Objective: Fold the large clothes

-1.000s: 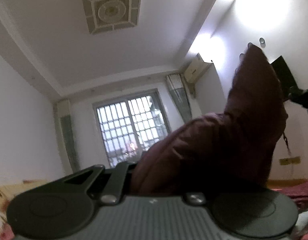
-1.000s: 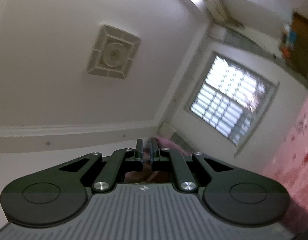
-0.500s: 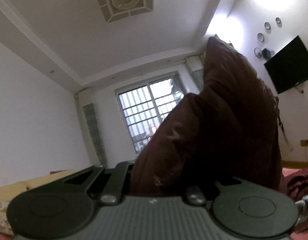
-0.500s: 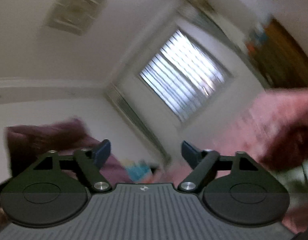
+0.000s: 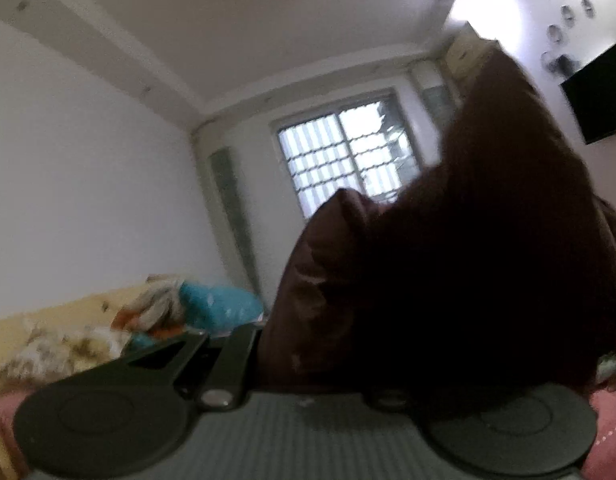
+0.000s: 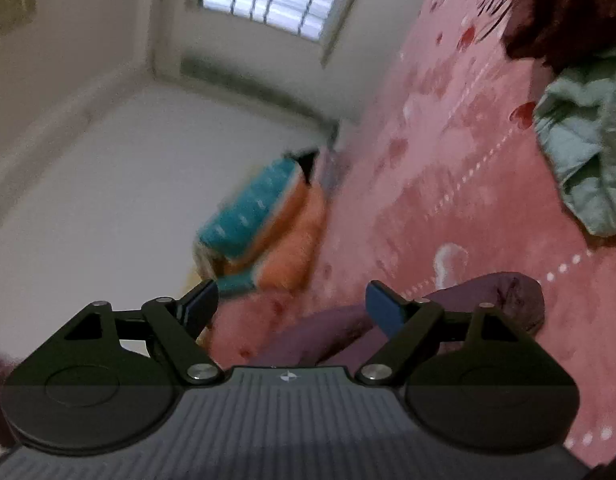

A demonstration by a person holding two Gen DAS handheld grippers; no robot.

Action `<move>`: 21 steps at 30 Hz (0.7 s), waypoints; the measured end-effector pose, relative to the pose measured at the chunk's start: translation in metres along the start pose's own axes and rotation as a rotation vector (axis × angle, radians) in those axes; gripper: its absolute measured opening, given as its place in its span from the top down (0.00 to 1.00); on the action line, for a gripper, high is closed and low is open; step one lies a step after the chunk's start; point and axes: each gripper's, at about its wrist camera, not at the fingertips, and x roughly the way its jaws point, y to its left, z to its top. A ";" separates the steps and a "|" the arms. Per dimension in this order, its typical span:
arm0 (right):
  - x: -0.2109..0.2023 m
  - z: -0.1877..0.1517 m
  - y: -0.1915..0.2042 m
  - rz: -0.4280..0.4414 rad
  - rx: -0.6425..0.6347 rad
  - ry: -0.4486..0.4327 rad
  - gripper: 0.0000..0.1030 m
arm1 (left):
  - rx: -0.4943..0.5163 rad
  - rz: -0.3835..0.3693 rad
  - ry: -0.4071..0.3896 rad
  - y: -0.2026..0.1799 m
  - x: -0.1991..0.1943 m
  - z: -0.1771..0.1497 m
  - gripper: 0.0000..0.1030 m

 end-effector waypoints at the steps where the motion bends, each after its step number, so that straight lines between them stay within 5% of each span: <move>1: 0.011 -0.004 0.001 -0.017 -0.022 0.027 0.01 | -0.013 0.012 0.023 0.003 0.000 -0.007 0.93; 9: 0.077 -0.080 -0.012 -0.010 0.006 0.230 0.01 | -0.124 0.069 0.201 0.021 0.022 -0.068 0.94; 15: 0.113 -0.123 -0.012 0.034 0.054 0.330 0.01 | -0.185 0.082 0.222 0.036 0.025 -0.086 0.94; 21: 0.138 -0.133 0.013 -0.152 -0.101 0.356 0.00 | -0.214 0.088 0.227 0.038 0.017 -0.095 0.94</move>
